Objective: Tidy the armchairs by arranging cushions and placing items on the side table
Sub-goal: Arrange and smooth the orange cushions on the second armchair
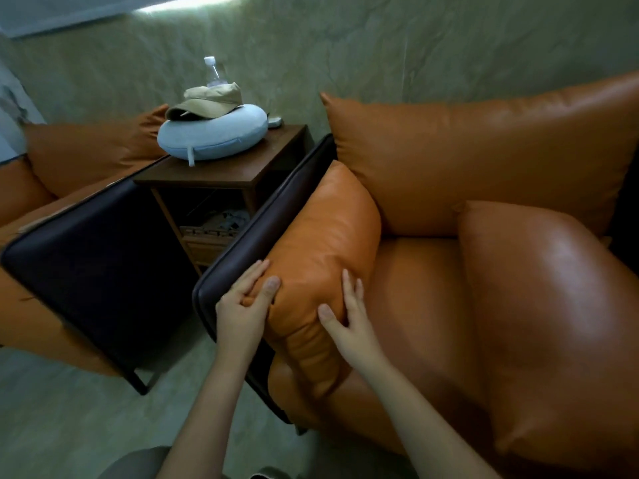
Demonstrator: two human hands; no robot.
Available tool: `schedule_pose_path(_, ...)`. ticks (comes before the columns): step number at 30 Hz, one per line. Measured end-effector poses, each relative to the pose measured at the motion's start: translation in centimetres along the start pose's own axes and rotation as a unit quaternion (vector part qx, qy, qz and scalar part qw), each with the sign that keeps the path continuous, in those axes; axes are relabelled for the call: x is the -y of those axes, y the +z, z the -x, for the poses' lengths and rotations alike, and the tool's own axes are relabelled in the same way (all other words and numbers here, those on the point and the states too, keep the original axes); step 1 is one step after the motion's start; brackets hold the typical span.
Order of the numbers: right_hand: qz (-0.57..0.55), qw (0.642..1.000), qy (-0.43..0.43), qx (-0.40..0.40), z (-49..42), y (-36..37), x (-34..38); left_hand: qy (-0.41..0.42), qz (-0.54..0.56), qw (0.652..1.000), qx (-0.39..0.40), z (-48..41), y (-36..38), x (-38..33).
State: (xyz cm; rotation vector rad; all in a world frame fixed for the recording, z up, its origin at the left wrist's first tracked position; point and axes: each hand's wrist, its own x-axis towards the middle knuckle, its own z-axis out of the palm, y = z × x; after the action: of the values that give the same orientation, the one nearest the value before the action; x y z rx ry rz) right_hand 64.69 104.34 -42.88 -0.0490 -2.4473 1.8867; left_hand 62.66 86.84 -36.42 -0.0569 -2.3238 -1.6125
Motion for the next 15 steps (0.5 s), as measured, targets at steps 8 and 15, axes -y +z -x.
schedule_pose_path(8, 0.05, 0.998, -0.023, 0.0, 3.5, -9.5, 0.9, 0.133, -0.223, 0.956, -0.14, 3.3, 1.6, -3.5)
schedule_pose_path(15, 0.01, 0.99, -0.012, -0.137, 8.6, -21.3, 2.1, 0.138, -0.179, 0.962, 0.154, 7.1, 11.7, -4.7)
